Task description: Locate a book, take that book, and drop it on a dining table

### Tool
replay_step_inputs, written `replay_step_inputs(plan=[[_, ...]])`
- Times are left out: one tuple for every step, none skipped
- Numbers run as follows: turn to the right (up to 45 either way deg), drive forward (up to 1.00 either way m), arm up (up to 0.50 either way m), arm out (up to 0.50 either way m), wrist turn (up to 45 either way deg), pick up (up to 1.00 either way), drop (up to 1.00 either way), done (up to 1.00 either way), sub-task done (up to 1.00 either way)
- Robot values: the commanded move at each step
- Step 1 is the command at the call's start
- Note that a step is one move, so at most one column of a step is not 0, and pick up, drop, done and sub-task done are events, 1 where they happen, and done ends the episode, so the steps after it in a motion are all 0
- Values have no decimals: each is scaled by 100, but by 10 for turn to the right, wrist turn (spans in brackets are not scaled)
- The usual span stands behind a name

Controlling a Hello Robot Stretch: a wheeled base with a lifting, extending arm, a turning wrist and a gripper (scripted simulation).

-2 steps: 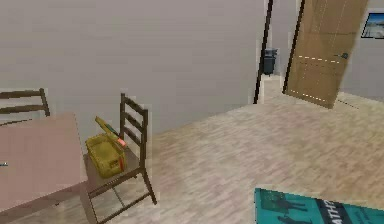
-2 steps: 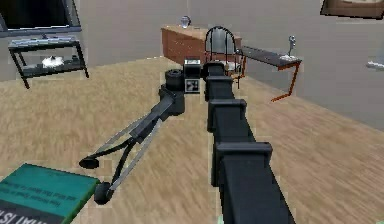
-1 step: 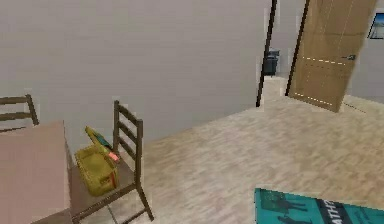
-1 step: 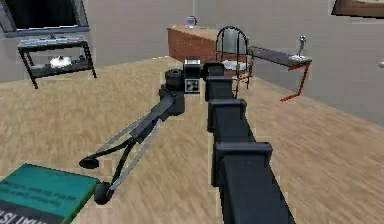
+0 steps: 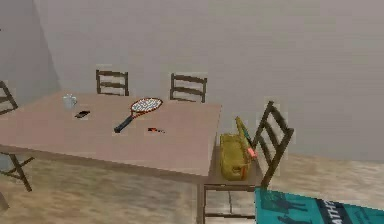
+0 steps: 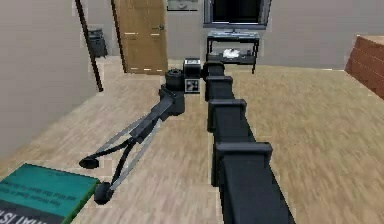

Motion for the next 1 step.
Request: replay_step_inputs(plan=[[-330,0,0,0,0,0,0,0,0]])
